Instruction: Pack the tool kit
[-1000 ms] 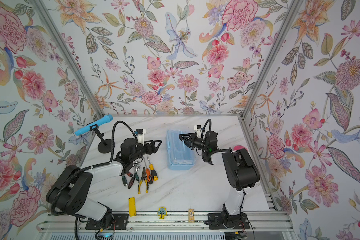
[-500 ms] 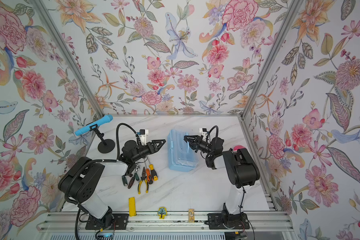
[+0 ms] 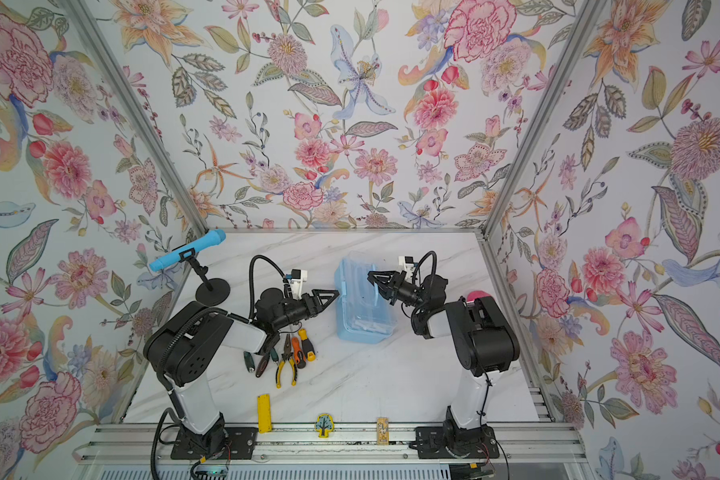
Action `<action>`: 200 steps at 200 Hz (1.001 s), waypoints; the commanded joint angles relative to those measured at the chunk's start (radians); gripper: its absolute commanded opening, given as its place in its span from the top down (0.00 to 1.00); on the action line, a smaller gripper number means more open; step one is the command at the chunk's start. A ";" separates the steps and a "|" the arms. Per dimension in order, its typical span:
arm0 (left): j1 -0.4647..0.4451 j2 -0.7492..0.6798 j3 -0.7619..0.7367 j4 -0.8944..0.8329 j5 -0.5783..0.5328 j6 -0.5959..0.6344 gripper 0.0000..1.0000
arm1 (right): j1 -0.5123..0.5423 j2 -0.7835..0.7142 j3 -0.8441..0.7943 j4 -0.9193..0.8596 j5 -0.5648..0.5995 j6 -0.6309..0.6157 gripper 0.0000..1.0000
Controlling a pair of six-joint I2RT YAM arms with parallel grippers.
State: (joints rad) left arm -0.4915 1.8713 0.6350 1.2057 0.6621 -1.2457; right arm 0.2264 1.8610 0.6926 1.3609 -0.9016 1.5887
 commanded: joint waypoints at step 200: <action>-0.007 0.092 0.045 0.588 0.117 -0.372 0.26 | 0.024 0.125 -0.008 -0.309 0.079 -0.292 1.00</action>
State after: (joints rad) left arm -0.4900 2.0041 0.6712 1.4841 0.6811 -1.5585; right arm 0.2352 1.8824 0.7330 1.3006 -0.8921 1.5051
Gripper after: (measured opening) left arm 0.745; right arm 0.206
